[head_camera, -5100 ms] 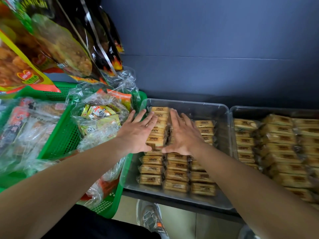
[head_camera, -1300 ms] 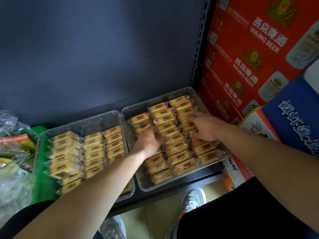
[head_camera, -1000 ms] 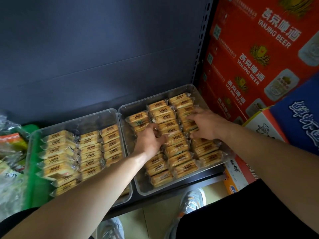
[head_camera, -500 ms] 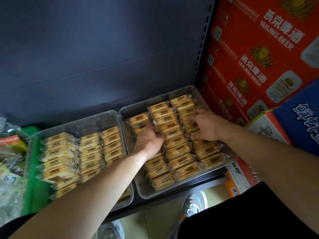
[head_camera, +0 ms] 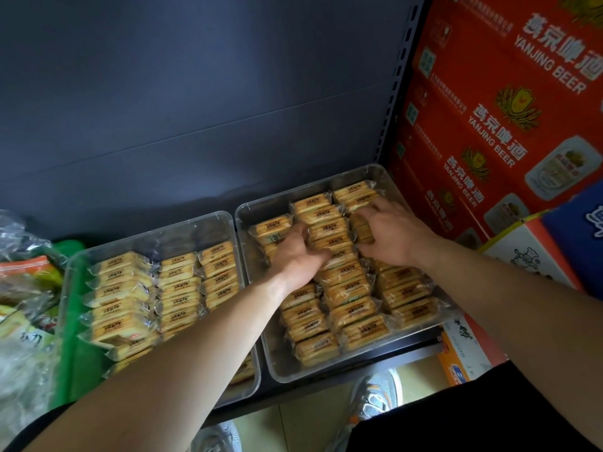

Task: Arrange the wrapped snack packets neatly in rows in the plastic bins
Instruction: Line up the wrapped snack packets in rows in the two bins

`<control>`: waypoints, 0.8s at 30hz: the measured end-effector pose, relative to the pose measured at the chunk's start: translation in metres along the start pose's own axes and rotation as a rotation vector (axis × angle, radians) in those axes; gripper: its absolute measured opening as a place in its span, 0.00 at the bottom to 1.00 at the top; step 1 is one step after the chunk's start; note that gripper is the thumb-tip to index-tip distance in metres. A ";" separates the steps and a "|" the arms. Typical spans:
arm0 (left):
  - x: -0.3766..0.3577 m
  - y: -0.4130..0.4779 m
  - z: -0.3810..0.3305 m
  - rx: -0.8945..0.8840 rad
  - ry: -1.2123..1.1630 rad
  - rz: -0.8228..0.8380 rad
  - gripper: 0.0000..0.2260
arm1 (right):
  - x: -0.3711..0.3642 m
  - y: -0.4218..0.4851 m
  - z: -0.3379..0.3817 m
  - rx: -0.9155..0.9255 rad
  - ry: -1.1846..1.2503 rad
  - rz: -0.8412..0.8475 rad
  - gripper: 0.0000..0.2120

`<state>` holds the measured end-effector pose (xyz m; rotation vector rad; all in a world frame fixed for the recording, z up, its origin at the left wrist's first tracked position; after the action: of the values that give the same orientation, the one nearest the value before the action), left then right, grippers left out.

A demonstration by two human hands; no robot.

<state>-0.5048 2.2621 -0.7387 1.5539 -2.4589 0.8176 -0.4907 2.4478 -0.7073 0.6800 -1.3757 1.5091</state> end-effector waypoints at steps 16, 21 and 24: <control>0.006 0.007 0.001 -0.020 0.020 0.096 0.33 | -0.006 0.016 -0.003 0.006 -0.012 0.040 0.42; 0.007 0.006 -0.002 -0.034 -0.001 0.054 0.26 | -0.005 0.017 -0.005 0.005 0.007 0.043 0.43; 0.006 0.007 -0.007 -0.048 -0.011 -0.026 0.22 | -0.006 0.018 -0.006 0.007 0.017 0.039 0.42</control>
<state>-0.5146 2.2627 -0.7332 1.5742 -2.4419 0.7429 -0.5038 2.4539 -0.7214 0.6467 -1.3792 1.5478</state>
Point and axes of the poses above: each hand's wrist, its own y-axis towards the middle knuckle, its own x-axis out of the back of the hand, z = x × y, the point moved 4 cm from there along y, towards the middle knuckle, and after that the axes turned 7 degrees about -x, right-handed, at the moved point
